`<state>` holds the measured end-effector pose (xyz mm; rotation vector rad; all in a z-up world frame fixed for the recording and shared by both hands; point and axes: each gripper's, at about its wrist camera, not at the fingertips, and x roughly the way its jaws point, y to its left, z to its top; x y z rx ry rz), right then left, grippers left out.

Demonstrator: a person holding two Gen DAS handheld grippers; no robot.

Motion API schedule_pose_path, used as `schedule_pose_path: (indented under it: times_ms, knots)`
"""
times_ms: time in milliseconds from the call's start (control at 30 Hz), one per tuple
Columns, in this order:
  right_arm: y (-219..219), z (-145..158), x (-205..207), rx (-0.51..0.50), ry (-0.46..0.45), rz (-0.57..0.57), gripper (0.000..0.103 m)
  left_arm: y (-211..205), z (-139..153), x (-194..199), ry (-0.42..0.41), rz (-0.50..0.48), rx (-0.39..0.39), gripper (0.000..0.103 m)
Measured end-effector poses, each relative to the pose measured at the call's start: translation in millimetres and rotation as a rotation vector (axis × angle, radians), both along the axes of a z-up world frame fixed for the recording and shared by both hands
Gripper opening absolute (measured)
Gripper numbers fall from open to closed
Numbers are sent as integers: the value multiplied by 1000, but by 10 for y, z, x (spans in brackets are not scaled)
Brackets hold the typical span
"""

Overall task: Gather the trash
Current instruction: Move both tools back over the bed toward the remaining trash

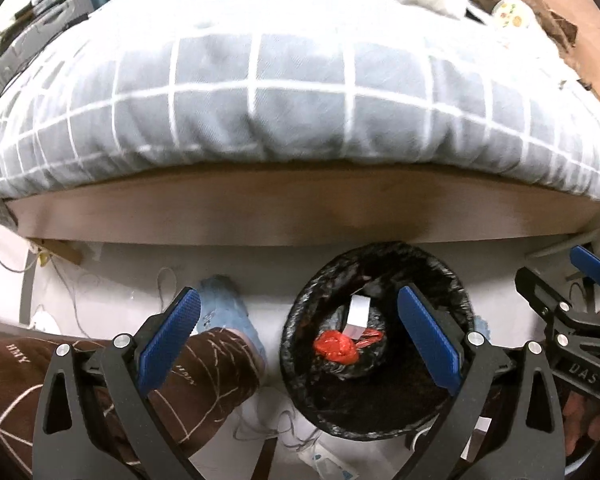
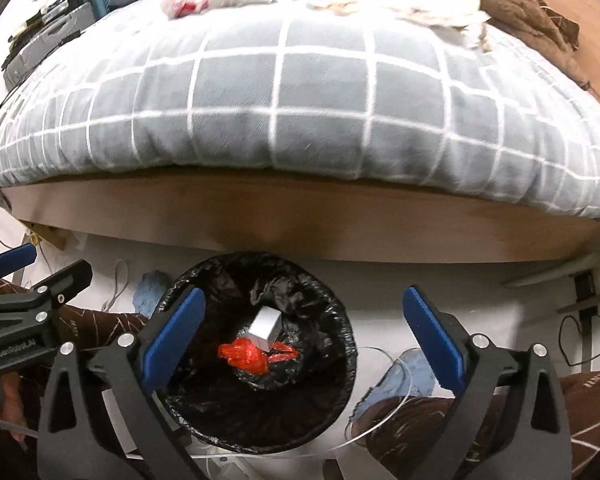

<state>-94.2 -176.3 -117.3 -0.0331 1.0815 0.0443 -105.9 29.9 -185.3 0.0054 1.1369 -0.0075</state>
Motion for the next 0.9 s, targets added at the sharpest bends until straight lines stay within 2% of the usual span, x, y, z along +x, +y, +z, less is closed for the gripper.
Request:
schedule_pose_path:
  times_ms: [200,467,900]
  knots:
    - [-45,338,-49,-14,-56,-6,95,-34,251,-12,-19,2,-19,97]
    - [-135,759,-102,-35,-134,-15,95,-47,649,38,-91,7,-29,97]
    - [-409,1127,-1,-28,-198,-57,95,-133,1090,288,-151,3,-15,97]
